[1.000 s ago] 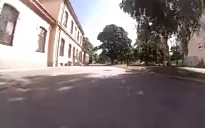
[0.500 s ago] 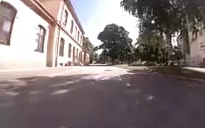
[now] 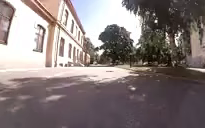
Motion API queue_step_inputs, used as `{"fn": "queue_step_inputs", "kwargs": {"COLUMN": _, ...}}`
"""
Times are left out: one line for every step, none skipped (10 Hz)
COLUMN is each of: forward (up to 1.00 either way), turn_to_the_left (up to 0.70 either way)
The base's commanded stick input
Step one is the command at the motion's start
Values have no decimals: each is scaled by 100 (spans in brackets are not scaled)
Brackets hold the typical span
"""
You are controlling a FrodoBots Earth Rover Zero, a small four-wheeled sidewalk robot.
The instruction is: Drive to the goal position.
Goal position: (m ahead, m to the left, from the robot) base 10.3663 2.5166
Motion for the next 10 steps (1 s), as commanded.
{"fn": "queue_step_inputs", "kwargs": {"forward": 85, "turn_to_the_left": 0}}
{"fn": "queue_step_inputs", "kwargs": {"forward": 85, "turn_to_the_left": 0}}
{"fn": "queue_step_inputs", "kwargs": {"forward": 85, "turn_to_the_left": 0}}
{"fn": "queue_step_inputs", "kwargs": {"forward": 85, "turn_to_the_left": 0}}
{"fn": "queue_step_inputs", "kwargs": {"forward": 85, "turn_to_the_left": 0}}
{"fn": "queue_step_inputs", "kwargs": {"forward": 85, "turn_to_the_left": 0}}
{"fn": "queue_step_inputs", "kwargs": {"forward": 85, "turn_to_the_left": 0}}
{"fn": "queue_step_inputs", "kwargs": {"forward": 85, "turn_to_the_left": 0}}
{"fn": "queue_step_inputs", "kwargs": {"forward": 85, "turn_to_the_left": 0}}
{"fn": "queue_step_inputs", "kwargs": {"forward": 85, "turn_to_the_left": 0}}
